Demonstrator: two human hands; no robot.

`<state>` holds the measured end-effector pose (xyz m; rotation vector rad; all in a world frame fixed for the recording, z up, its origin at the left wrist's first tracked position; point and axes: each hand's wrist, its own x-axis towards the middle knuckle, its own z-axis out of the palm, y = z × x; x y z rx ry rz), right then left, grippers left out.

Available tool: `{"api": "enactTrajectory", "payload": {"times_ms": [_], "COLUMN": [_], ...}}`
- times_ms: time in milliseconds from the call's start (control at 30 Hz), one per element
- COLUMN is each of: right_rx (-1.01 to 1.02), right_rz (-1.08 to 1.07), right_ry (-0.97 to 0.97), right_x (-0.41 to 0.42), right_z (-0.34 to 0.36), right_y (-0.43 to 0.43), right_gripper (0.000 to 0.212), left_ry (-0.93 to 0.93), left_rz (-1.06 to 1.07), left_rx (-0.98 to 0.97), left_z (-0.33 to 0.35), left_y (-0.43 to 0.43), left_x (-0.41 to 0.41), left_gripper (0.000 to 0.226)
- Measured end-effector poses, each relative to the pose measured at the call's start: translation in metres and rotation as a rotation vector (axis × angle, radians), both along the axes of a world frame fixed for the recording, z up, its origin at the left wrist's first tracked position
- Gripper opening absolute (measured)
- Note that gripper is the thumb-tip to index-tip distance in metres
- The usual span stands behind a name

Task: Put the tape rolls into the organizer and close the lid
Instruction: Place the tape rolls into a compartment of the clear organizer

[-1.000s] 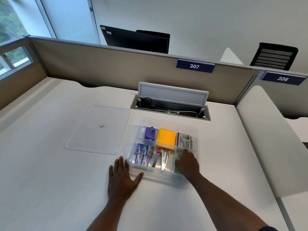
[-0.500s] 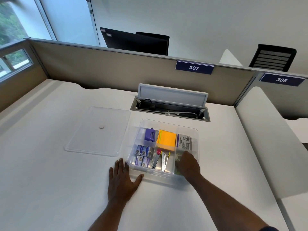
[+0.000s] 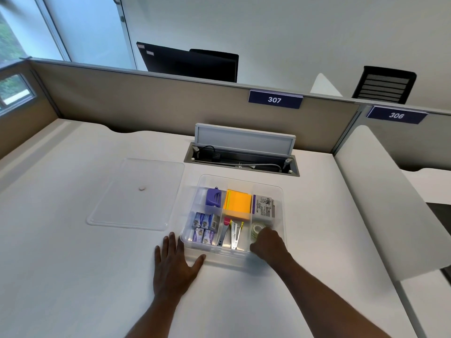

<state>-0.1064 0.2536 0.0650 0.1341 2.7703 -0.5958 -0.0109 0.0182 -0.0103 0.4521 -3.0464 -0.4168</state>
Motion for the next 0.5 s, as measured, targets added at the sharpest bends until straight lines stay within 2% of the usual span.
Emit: {"api": "enactTrajectory", "payload": {"times_ms": [400, 500], "right_rx": [-0.042, -0.059], "right_rz": [0.017, 0.000], "right_ry": [-0.051, -0.081], "right_x": [-0.001, -0.003], "right_z": [0.008, 0.011], "right_y": [0.000, 0.001], "right_gripper": [0.087, 0.088], "left_ry": [-0.001, 0.001], "left_rz": [-0.005, -0.006], "left_rx": [-0.002, 0.001], "left_z": [0.000, 0.000], "left_y": [-0.001, -0.001], "left_x": [0.000, 0.000], "left_gripper": [0.094, 0.094]}}
